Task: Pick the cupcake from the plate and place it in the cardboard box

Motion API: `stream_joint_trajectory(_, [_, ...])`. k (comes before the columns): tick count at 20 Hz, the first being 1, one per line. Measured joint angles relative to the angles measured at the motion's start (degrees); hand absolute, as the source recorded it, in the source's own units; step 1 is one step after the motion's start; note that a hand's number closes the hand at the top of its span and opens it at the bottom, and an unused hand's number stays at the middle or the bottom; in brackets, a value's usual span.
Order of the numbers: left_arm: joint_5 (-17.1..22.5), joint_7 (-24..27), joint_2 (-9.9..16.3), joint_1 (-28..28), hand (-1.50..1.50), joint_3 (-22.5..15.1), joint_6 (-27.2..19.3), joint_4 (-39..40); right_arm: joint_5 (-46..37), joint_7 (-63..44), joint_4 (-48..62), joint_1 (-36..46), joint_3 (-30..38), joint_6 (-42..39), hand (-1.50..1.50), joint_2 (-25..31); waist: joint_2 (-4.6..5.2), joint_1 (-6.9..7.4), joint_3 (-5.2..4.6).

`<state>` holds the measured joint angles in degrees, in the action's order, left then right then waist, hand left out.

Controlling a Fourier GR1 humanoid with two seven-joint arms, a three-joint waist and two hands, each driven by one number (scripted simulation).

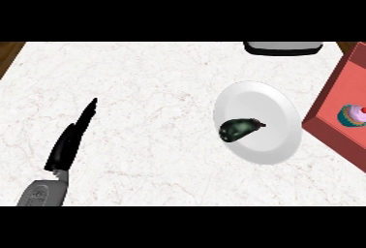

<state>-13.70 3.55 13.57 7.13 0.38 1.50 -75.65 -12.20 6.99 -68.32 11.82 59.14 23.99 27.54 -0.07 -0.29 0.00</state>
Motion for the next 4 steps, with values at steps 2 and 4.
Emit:
stream_joint_trajectory(2, [-0.5,-0.7,-0.3,-0.5,0.00,-0.2,-0.3,-1.3,1.8,2.1,0.8,-2.4,0.7,-1.1,-1.50,0.4,0.01,0.05,0.02])
stream_joint_trajectory(4, [-0.3,-1.3,-0.2,-0.7,0.00,0.1,0.5,-2.5,3.1,2.5,0.4,-4.1,0.4,-1.5,-1.50,0.5,0.01,0.09,0.01])
